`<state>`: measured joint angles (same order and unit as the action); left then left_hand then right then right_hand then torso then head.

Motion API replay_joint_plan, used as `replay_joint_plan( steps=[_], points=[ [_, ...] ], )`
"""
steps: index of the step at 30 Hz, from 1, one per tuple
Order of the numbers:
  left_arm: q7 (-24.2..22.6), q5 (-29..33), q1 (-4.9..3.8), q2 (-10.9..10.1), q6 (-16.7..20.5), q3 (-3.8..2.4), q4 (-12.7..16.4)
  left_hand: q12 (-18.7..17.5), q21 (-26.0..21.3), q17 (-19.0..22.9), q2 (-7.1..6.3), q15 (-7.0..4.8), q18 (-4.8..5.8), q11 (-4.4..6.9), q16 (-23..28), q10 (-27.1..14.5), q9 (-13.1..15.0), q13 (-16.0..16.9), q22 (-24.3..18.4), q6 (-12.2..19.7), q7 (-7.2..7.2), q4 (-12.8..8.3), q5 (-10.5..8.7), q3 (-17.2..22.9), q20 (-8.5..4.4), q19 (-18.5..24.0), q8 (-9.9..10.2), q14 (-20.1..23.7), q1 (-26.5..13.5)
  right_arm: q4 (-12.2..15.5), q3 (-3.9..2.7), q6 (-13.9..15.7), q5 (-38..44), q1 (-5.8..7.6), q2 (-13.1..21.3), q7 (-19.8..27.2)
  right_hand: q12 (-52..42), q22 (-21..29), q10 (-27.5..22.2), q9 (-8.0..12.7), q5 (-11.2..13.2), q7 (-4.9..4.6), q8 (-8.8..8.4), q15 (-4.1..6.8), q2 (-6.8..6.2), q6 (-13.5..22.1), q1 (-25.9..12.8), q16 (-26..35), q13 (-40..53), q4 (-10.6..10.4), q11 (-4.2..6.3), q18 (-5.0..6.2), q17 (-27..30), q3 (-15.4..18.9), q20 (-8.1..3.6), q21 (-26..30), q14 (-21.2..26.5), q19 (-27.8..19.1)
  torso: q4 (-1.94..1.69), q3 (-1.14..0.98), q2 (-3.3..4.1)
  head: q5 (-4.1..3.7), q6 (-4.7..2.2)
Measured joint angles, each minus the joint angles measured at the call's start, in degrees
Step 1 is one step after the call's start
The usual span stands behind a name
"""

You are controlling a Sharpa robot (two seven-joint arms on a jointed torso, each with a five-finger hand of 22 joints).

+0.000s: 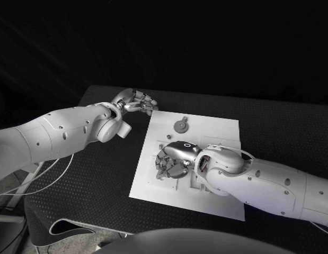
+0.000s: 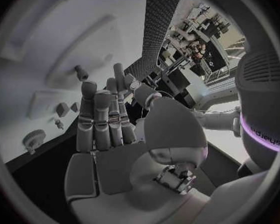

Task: Assemble the parts on the task board

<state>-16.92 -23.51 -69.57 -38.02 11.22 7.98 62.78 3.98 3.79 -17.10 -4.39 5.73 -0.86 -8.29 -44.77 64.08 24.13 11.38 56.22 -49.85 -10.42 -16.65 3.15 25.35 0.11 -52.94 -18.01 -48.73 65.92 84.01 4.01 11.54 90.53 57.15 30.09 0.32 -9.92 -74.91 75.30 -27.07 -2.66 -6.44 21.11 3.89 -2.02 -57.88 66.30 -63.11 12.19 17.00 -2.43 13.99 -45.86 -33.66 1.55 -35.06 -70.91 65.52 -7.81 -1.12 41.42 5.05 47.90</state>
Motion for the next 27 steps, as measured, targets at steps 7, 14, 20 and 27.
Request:
replay_joint_plan(
  steps=[7, 14, 20, 27],
  points=[
    [0.1, 0.0, 0.00, -0.1, -0.1, 0.00, 0.0, 0.0, 0.0, -0.1, 0.00, 0.00, 0.00, 0.00, 0.0, 0.0, -0.1, 0.0, -0.1, 0.0, 0.00, 0.0, 0.00, 0.0, 0.00, 0.0, 0.0, 0.0, 0.0, -0.7, 0.04, 0.0, 1.8, 0.05, 0.0, -0.3, 0.2, 0.0, -0.1, 0.0, 0.0, 0.03, -0.05, -0.03, 0.46, 0.2, 0.5, 0.0, 0.0, 0.1, 0.07, 0.00, -0.1, 0.1, 0.01, -0.2, 0.0, 0.0, 0.00, 0.02, -0.02, 0.14, 0.44],
    [0.1, 0.0, 0.00, -0.1, -0.1, 0.00, 0.0, 0.0, 0.0, -0.1, 0.21, 0.00, 0.00, 0.00, 0.0, 0.0, 0.0, 0.0, -0.1, 0.0, 0.00, 0.0, 0.00, 0.0, 0.00, 0.0, 0.0, 0.0, -0.2, -0.8, 0.31, -0.4, 3.3, 0.06, 0.0, -0.7, 0.2, 0.0, -0.2, 0.0, 0.0, -0.05, 0.18, -0.10, 0.46, 0.3, 0.5, 0.0, 0.1, 0.1, -0.02, 0.00, -0.1, 0.1, 0.02, -0.3, 0.1, 0.0, 0.14, -0.01, -0.01, 0.19, 0.79],
    [0.1, 0.0, 0.00, 0.0, -0.1, 0.00, 0.0, 0.0, 0.0, -0.1, 0.21, 0.00, 0.00, 0.00, 0.0, 0.0, 0.0, 0.0, -0.1, 0.0, 0.00, 0.0, 0.00, 0.0, 0.00, 0.0, 0.0, 0.0, -0.2, -0.8, 0.29, -0.9, 3.7, 0.16, 0.0, -0.8, 0.2, 0.0, -0.2, -0.7, 0.0, -0.05, 0.19, -0.12, 0.46, 0.5, 0.5, 0.0, 0.1, 0.1, -0.02, 0.00, -0.1, 0.1, 0.02, -0.3, 0.1, 0.0, 0.16, -0.03, -0.01, 0.20, 0.90],
    [0.1, 0.0, 0.00, -0.1, -0.1, 0.00, -0.1, 0.0, 0.0, -0.1, 0.21, 0.00, 0.00, 0.00, 0.0, 0.0, 0.0, 0.0, -0.1, 0.0, 0.00, 0.0, 0.00, 0.0, 0.00, 0.0, 0.0, 0.0, -0.2, -0.9, 0.41, -1.2, 3.8, 0.28, 0.0, -0.8, 0.2, 0.0, -0.2, -0.8, 0.0, -0.22, 0.19, -0.15, 0.46, 0.3, 0.5, -0.2, 0.2, 0.0, -0.02, 0.00, -0.2, 0.3, 0.03, -0.3, 0.1, 0.0, 0.14, -0.04, -0.01, 0.27, 1.15]
  ],
)
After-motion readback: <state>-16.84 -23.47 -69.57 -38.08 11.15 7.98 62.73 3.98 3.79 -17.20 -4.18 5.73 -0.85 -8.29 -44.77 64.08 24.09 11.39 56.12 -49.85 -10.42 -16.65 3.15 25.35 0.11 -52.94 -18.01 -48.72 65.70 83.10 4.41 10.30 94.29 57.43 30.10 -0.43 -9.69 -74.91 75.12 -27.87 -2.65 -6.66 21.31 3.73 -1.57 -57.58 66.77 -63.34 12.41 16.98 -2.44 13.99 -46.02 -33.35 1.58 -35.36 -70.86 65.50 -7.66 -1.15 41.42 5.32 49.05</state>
